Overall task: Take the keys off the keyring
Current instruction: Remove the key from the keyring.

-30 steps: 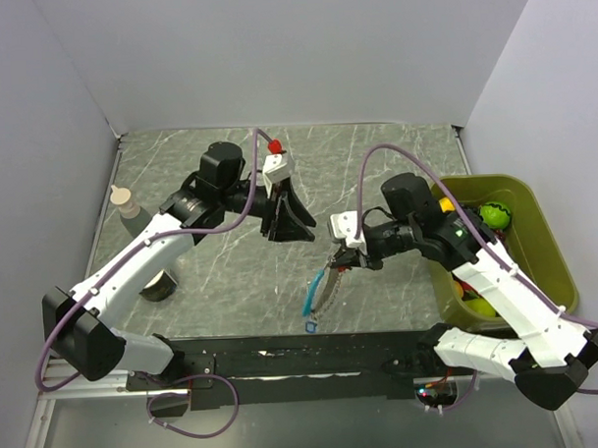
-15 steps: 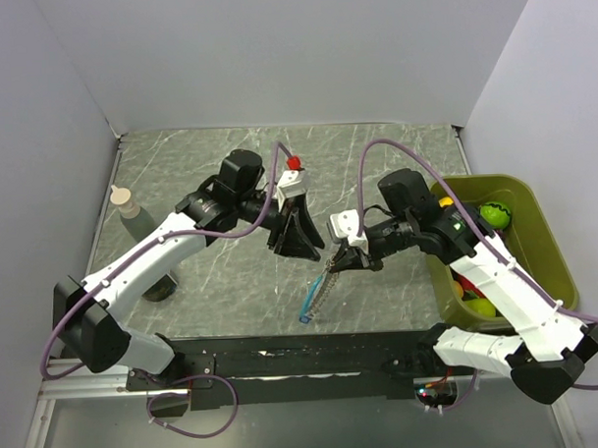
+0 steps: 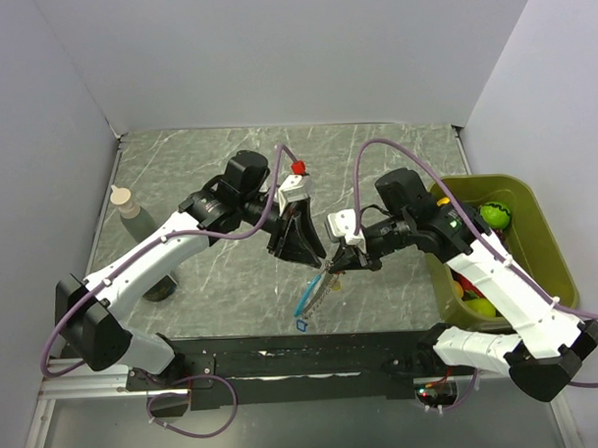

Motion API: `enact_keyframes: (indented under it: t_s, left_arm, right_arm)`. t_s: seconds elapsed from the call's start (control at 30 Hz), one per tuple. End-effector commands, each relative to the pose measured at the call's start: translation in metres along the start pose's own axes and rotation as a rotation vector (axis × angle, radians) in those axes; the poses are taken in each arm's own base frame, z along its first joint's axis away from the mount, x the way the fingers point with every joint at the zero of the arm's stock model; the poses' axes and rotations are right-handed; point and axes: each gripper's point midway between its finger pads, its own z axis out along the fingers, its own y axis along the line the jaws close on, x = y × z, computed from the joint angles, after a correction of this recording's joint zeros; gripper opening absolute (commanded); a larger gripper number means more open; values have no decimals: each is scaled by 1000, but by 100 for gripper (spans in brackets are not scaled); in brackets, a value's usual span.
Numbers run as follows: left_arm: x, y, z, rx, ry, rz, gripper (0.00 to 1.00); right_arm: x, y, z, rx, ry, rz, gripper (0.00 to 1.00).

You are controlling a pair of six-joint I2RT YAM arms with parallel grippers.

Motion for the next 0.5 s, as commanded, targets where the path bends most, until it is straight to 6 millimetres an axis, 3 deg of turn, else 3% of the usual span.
enact_keyframes:
  t_s: [0.0, 0.2, 0.33, 0.47]
  left_arm:
    - [-11, -11, 3, 55, -7, 67, 39]
    - [-9, -9, 6, 61, -3, 56, 39]
    - [-10, -12, 7, 79, -2, 56, 28]
    - [-10, -14, 7, 98, -4, 51, 23]
  right_arm:
    - [-24, -5, -8, 16, -53, -64, 0]
    - [-25, -3, -9, 10, -57, -65, 0]
    - [-22, -4, -8, 13, -53, -63, 0]
    - [-19, -5, -8, 25, -45, -63, 0]
